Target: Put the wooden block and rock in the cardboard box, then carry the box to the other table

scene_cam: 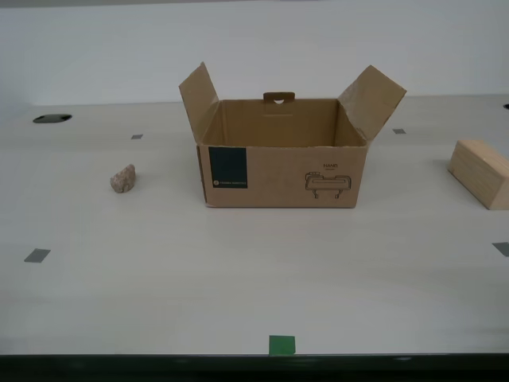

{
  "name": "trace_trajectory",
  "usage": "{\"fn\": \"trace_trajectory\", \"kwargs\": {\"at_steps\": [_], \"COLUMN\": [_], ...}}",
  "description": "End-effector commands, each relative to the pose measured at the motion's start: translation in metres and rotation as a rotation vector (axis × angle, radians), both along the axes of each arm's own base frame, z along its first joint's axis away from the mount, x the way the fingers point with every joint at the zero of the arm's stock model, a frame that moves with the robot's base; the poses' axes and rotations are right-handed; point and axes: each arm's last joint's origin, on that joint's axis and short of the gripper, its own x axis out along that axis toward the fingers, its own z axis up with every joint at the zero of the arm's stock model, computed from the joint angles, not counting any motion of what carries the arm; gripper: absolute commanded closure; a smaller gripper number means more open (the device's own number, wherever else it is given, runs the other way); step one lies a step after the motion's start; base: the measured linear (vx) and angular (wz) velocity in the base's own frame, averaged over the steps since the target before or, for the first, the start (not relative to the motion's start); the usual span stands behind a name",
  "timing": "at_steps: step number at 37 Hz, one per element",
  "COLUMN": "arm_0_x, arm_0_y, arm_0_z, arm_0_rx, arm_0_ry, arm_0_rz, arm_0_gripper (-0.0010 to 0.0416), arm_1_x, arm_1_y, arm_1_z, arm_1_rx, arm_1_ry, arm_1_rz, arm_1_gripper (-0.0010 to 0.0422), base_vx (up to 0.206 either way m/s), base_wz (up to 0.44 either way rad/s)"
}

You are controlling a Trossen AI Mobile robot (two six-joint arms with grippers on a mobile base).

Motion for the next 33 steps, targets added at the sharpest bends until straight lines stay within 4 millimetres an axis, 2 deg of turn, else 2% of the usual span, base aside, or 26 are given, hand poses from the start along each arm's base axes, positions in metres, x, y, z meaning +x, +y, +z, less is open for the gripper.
{"fn": "trace_trajectory", "kwargs": {"at_steps": [1, 23, 28, 33], "arm_0_x": [-0.0001, 0.0029, 0.0031, 0.0035], "arm_0_y": [-0.0001, 0.0011, 0.0033, 0.0032], "arm_0_z": [0.0003, 0.0016, 0.0017, 0.0019], "arm_0_rx": [-0.008, 0.035, 0.103, 0.103], "arm_0_ry": [-0.001, -0.036, -0.038, -0.042], "arm_0_rz": [-0.001, 0.012, 0.039, 0.039], "arm_0_gripper": [0.0405, 0.0400, 0.0374, 0.0325], "arm_1_x": [0.0000, 0.0001, 0.0000, 0.0000], "arm_1_y": [0.0001, 0.0001, 0.0000, 0.0001], "arm_1_z": [0.0002, 0.0002, 0.0002, 0.0002], "arm_1_rx": [-0.003, -0.005, -0.005, -0.005], "arm_1_ry": [0.001, 0.001, 0.001, 0.002], "arm_1_rz": [0.006, 0.008, 0.007, 0.008], "arm_1_gripper": [0.0030, 0.0028, 0.0028, 0.0027], "base_vx": [0.000, 0.000, 0.000, 0.000], "base_wz": [0.000, 0.000, 0.000, 0.000]}}
